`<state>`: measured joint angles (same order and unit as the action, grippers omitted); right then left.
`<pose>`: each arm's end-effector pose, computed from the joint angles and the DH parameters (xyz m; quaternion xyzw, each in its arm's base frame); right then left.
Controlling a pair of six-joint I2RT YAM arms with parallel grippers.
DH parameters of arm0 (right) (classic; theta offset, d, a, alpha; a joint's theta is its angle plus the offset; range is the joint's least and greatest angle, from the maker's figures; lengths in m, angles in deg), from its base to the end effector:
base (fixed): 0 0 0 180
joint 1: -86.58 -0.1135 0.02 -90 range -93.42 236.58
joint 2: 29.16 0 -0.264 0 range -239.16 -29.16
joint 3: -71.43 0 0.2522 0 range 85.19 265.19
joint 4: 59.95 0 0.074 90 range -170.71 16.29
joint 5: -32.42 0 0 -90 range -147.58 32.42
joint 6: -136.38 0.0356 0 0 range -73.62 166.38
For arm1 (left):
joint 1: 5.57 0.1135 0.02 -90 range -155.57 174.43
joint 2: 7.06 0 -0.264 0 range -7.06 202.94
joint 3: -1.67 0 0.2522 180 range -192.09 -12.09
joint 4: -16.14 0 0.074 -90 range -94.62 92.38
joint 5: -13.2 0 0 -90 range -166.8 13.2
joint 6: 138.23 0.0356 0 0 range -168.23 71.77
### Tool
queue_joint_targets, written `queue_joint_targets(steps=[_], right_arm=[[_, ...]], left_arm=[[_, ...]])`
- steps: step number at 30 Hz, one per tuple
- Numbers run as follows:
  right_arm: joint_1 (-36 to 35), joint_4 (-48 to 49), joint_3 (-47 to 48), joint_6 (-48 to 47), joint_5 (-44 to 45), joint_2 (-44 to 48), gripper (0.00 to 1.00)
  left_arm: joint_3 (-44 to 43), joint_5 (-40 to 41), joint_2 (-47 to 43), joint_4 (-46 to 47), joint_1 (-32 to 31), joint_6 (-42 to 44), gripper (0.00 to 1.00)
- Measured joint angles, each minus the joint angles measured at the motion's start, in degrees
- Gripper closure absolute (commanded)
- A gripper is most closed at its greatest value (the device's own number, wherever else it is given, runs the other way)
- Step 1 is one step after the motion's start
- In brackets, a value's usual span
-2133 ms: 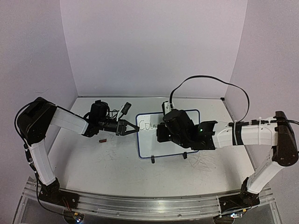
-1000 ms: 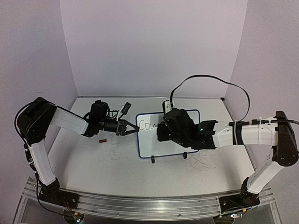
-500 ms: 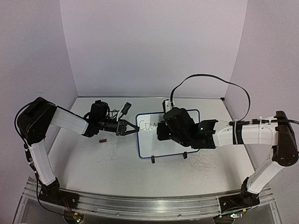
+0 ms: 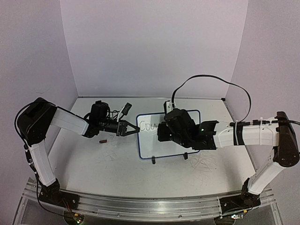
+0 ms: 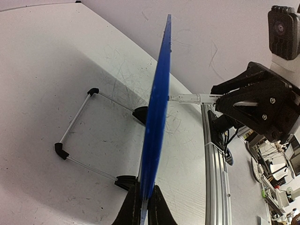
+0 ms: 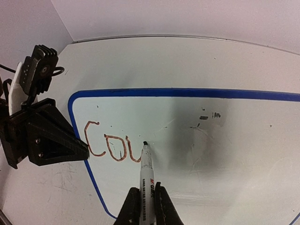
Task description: Write a sentence on the whiteboard
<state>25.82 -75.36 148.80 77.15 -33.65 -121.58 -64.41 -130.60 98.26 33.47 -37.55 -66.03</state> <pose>0.1916 0.3128 0.2578 -0.1203 0.8469 0.2225 0.4678 0.3014 -0.2220 0.1731 0.3426 0.7020 -0.5502 0.2951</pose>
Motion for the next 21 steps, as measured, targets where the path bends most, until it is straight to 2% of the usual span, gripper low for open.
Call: queue_joint_targets(steps=[21], right_arm=[[-0.4,-0.1,-2.9,2.3,-0.8,1.1,1.0]], left_arm=[[0.0,0.0,0.0,0.0,0.0,0.0,1.0]])
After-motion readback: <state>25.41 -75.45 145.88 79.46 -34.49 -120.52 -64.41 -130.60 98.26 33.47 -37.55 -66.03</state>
